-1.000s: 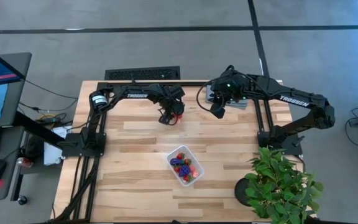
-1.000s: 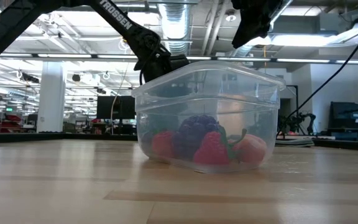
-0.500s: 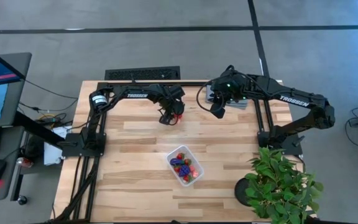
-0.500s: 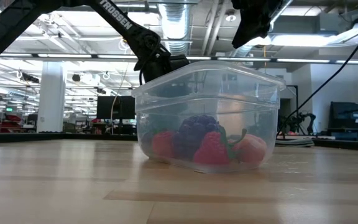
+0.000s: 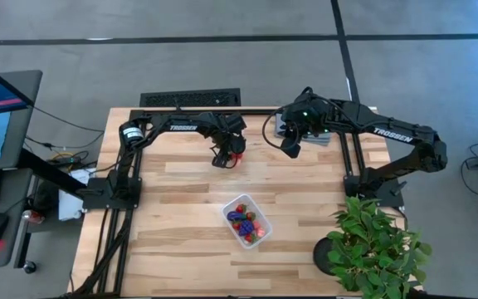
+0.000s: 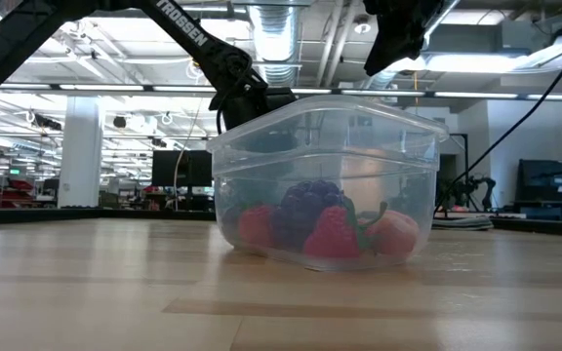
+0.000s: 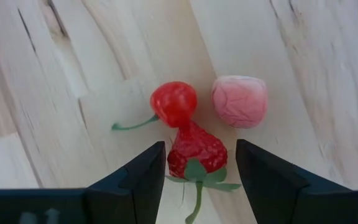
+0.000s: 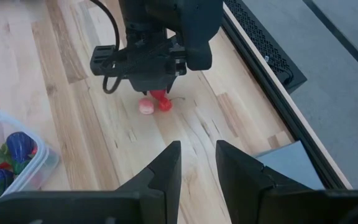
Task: Pick and placing Produce into tupperware
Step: Put the red strawberry into the transparent bin
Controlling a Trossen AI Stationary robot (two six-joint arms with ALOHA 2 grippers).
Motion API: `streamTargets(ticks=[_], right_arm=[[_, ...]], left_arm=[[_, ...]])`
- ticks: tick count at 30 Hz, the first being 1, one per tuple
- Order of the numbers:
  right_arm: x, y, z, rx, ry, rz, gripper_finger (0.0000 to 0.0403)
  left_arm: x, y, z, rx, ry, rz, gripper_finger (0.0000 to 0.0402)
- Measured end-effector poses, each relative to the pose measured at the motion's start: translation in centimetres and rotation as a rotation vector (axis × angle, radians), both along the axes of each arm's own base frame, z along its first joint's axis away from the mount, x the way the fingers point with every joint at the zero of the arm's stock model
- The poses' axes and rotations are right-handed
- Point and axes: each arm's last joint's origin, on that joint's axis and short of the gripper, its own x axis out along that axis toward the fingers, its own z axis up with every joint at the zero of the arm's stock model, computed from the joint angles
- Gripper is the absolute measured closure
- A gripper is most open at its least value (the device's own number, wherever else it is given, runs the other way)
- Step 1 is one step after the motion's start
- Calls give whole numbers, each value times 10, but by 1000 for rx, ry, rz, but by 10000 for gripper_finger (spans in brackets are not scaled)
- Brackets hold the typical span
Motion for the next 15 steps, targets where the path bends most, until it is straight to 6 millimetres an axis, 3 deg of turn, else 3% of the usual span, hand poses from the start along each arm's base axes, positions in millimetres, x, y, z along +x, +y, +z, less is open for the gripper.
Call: streamTargets(ticks=[15], right_arm=[[1,2,0,1,0,7,280]], left_arm=[[0,-1,0,-32,3,35,213]])
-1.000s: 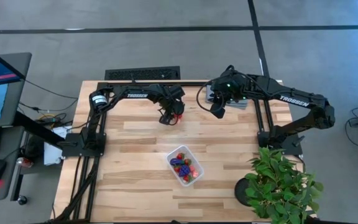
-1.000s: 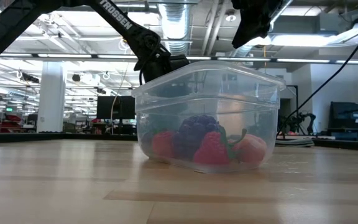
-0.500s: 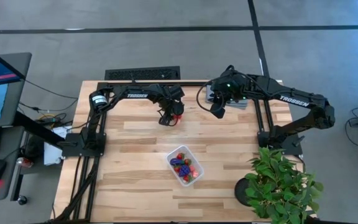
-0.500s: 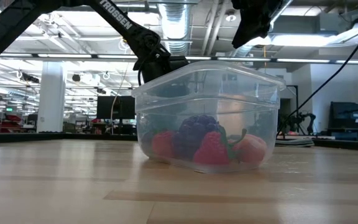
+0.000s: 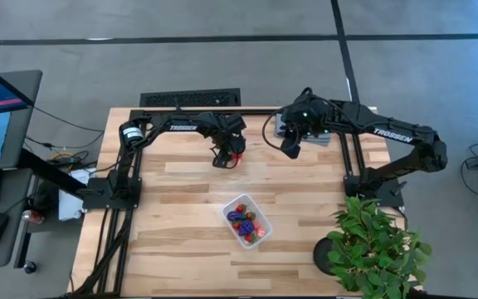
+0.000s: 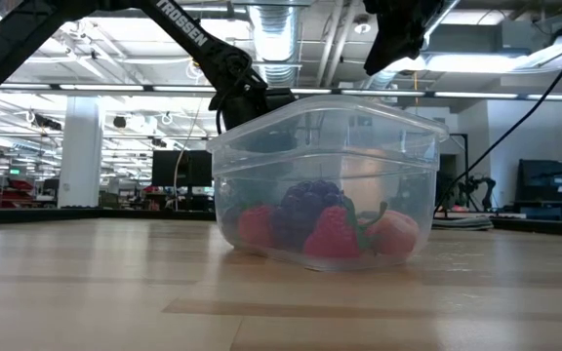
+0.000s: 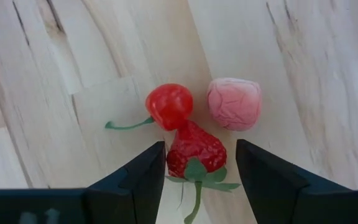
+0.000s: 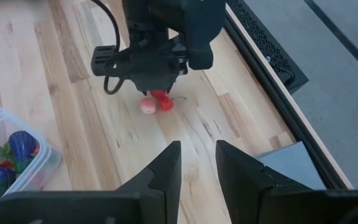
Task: Pick and placing Produce into tupperware
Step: Put the red strawberry into the transparent bin
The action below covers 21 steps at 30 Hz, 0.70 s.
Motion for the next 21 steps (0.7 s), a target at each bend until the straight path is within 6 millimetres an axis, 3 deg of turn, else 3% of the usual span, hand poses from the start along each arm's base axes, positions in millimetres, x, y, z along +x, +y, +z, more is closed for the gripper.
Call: streamTargets(ticks=[21], right_arm=[[1,2,0,15,-6,-12,280]], left_arm=[[-3,-2,-2,-26,36,6,217]])
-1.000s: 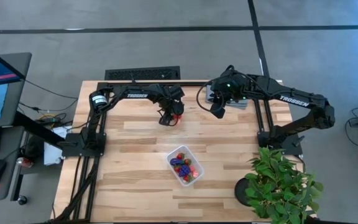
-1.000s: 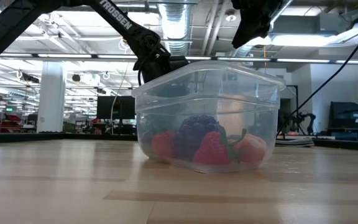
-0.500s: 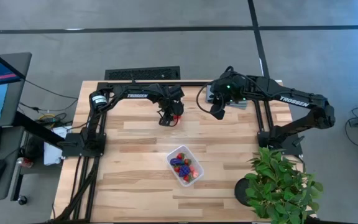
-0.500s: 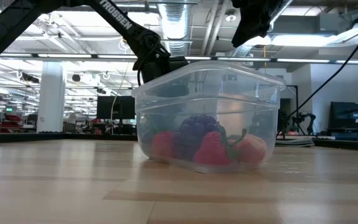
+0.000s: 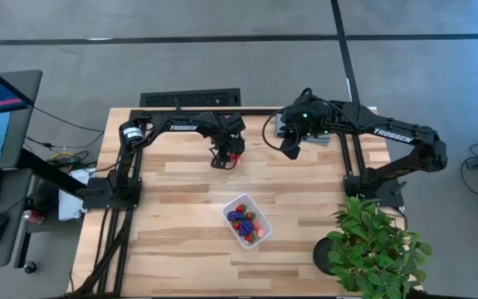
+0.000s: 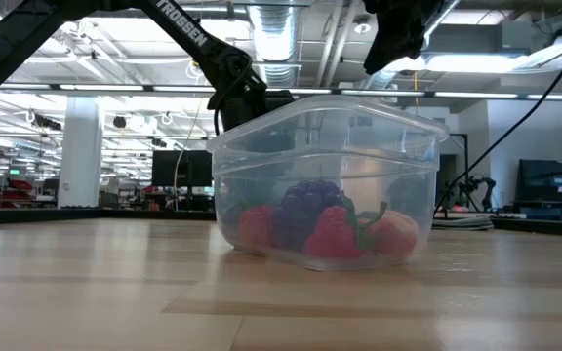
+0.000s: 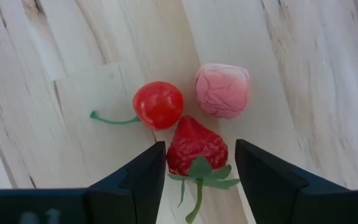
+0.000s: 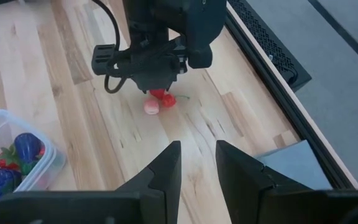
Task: Pick and placing Produce into tupperware
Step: Put the red strawberry into the transparent bin
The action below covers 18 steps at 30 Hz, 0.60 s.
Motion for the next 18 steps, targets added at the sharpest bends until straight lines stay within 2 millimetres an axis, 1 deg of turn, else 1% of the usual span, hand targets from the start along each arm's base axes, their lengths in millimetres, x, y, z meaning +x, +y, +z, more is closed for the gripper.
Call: streamTargets(ticks=[5,12,18], right_arm=[[0,0,0,0,0,-1,280],[0,0,0,1,3,0,280],[0,0,0,1,3,0,280]], left_arm=[[1,0,-12,-21,35,17,233],[2,-1,-11,-20,29,24,254],[0,4,-11,-27,27,41,255]])
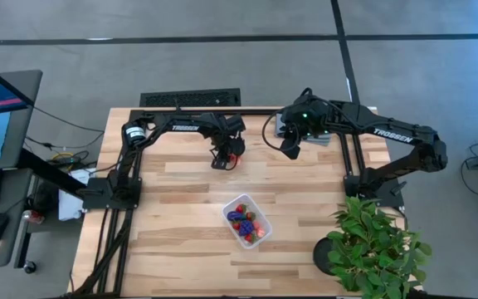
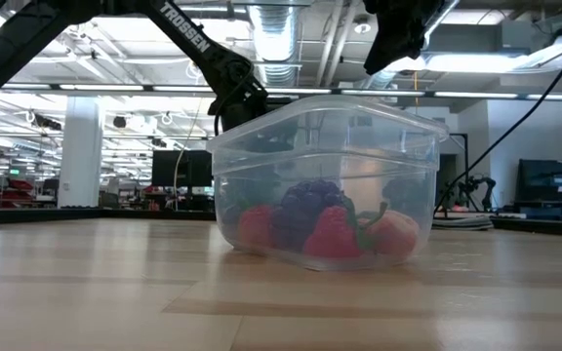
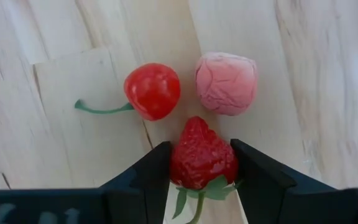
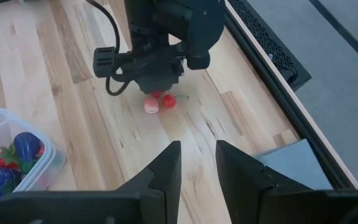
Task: Pick and placing Produce into tupperware
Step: Put the red strawberry into the transparent bin
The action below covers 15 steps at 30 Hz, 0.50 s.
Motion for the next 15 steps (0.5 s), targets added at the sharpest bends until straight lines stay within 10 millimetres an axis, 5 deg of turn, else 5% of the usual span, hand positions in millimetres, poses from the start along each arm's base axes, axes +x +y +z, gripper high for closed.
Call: streamTargets(ticks=[15], right_arm=[[-1,1,-1,3,9,2,280]], left_arm=[[3,14,50,34,-72,52,254]])
